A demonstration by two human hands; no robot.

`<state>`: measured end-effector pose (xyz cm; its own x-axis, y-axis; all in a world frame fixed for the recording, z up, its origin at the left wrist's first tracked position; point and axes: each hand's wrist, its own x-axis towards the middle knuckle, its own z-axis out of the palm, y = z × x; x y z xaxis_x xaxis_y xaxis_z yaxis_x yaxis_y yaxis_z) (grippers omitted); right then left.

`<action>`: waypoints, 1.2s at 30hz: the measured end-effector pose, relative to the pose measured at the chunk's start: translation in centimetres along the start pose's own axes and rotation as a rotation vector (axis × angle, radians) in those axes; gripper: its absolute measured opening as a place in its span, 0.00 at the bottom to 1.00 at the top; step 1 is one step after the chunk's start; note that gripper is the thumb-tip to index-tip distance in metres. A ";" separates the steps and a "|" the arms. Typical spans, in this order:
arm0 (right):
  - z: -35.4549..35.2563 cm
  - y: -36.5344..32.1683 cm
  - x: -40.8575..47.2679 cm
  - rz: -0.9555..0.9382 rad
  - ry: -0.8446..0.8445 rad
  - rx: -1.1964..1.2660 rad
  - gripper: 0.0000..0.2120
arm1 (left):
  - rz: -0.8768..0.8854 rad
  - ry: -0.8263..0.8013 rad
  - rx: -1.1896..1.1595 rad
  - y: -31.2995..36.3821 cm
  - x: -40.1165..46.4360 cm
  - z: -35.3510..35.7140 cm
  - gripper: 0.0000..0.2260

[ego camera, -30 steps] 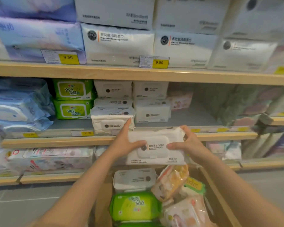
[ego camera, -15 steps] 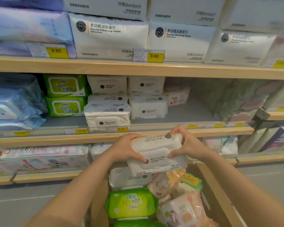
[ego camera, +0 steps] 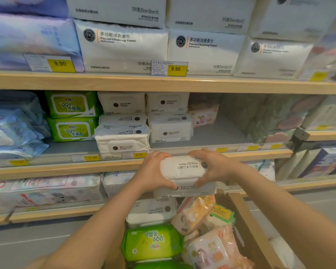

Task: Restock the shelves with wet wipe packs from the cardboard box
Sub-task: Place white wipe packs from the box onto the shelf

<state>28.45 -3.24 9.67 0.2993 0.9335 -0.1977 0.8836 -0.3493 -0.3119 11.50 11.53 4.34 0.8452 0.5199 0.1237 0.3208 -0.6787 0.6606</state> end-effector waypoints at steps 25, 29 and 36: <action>-7.1 0.1 12.0 0.091 0.172 -0.226 0.46 | -0.232 0.099 0.498 -10.0 5.7 -4.3 0.32; -5.7 1.0 16.1 0.092 0.062 -0.172 0.49 | -0.209 0.113 0.522 -10.6 6.0 -4.2 0.34; -0.3 5.2 17.2 0.148 0.243 0.003 0.51 | -0.196 0.149 0.489 -11.5 6.5 -3.5 0.34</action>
<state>38.31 11.03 4.87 0.5031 0.8641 -0.0130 0.8226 -0.4834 -0.2994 11.77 24.50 0.14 0.6913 0.7048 0.1594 0.6576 -0.7051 0.2653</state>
